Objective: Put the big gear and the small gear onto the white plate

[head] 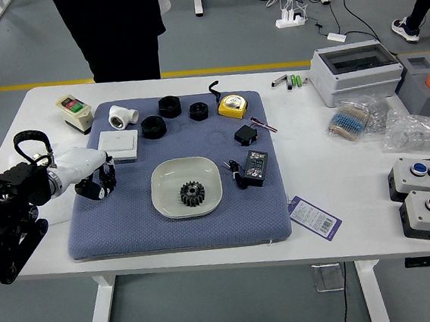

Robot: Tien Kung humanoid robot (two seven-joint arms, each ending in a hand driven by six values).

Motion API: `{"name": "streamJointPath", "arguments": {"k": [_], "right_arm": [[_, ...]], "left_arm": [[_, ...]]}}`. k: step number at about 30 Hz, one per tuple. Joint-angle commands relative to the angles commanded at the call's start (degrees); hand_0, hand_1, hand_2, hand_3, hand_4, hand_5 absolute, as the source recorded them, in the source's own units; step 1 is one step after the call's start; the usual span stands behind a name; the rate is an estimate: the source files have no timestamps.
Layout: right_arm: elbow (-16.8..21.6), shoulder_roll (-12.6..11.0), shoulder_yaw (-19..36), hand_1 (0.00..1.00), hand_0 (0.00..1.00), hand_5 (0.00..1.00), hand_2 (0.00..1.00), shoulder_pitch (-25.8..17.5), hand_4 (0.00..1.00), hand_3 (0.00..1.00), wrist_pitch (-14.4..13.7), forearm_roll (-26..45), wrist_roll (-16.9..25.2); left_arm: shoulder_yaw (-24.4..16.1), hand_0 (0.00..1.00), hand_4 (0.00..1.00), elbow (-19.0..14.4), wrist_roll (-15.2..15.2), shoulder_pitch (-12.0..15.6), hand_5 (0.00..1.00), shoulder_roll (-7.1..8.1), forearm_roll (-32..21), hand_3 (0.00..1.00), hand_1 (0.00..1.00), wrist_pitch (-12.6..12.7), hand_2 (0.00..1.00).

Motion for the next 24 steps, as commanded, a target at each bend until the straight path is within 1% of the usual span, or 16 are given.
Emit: {"name": "streamJointPath", "arguments": {"k": [1,2,5,7,8,11,13,14,15,16,19,20,22,24], "right_arm": [[0.0,0.0,-0.01,0.723,0.718,0.728,0.75,-0.02,0.873,0.602,0.0,-0.01,0.0],[0.0,0.01,-0.02,0.723,0.718,0.728,0.75,-0.06,0.873,0.602,0.0,0.01,0.01],[-0.01,0.02,-0.07,0.723,0.718,0.728,0.75,-0.16,0.873,0.602,-0.01,0.04,0.02],[-0.01,0.04,-0.07,0.723,0.718,0.728,0.75,-0.25,0.873,0.602,-0.03,0.04,0.03],[-0.01,0.04,-0.08,0.724,0.718,0.729,0.75,-0.28,0.873,0.603,-0.03,0.06,0.04],[-0.02,0.05,-0.11,0.724,0.718,0.729,0.75,-0.34,0.873,0.603,-0.03,0.07,0.04],[-0.01,0.04,-0.16,0.724,0.718,0.729,0.75,-0.35,0.873,0.603,-0.05,0.04,0.04],[-0.01,0.04,-0.21,0.724,0.718,0.728,0.75,-0.38,0.873,0.602,-0.05,0.03,0.04],[-0.01,0.04,-0.23,0.724,0.718,0.728,0.75,-0.39,0.873,0.602,-0.06,0.03,0.03],[0.0,0.03,-0.22,0.724,0.718,0.728,0.75,-0.42,0.873,0.602,-0.05,0.07,0.04],[0.02,0.01,-0.2,0.724,0.718,0.728,0.75,-0.41,0.873,0.602,-0.07,0.05,0.02],[0.02,0.01,-0.2,0.725,0.718,0.728,0.75,-0.4,0.873,0.603,-0.08,0.03,0.02],[0.04,-0.01,-0.15,0.725,0.718,0.728,0.75,-0.34,0.873,0.603,-0.09,0.08,0.02],[0.05,-0.02,-0.1,0.725,0.718,0.728,0.75,-0.27,0.873,0.603,-0.11,0.1,0.03]], "left_arm": [[-0.01,0.282,0.556,-0.16,0.01,0.02,0.002,0.04,0.0,0.504,0.335,-0.04,0.409],[-0.12,0.272,0.473,-0.48,0.05,0.07,0.002,0.09,0.0,0.462,0.306,-0.15,0.376],[-0.49,0.272,0.473,-1.36,0.21,0.2,0.002,0.22,0.0,0.462,0.306,-0.42,0.376],[-0.82,0.272,0.473,-3.13,0.43,0.36,0.002,0.44,0.0,0.462,0.306,-0.63,0.376],[-0.9,0.257,0.305,-3.86,0.48,0.42,0.002,0.52,0.0,0.432,0.279,-0.67,0.347],[-0.97,0.257,0.305,-5.69,0.58,0.53,0.002,0.63,-0.29,0.432,0.279,-0.6,0.347],[-0.69,0.257,0.305,-7.68,0.72,0.52,0.002,0.63,-0.75,0.432,0.279,-0.56,0.347],[-0.35,0.257,0.335,-9.13,0.84,0.54,0.002,0.6,-1.19,0.433,0.274,-0.53,0.344],[-0.28,0.257,0.335,-9.52,0.87,0.54,0.002,0.6,-1.29,0.433,0.274,-0.53,0.344],[0.09,0.257,0.335,-10.58,0.93,0.54,0.002,0.47,-1.74,0.433,0.274,-0.42,0.344],[1.4,0.257,0.335,-13.02,0.95,0.29,0.002,-0.15,-3.03,0.433,0.274,-0.11,0.344],[1.65,0.257,0.367,-13.39,0.95,0.22,0.002,-0.28,-3.23,0.439,0.278,-0.07,0.348],[2.78,0.257,0.367,-14.41,0.86,-0.15,0.002,-0.97,-4.17,0.439,0.278,0.18,0.348],[3.65,0.257,0.367,-14.69,0.52,-0.54,0.002,-1.67,-4.47,0.439,0.278,0.63,0.348]]}}
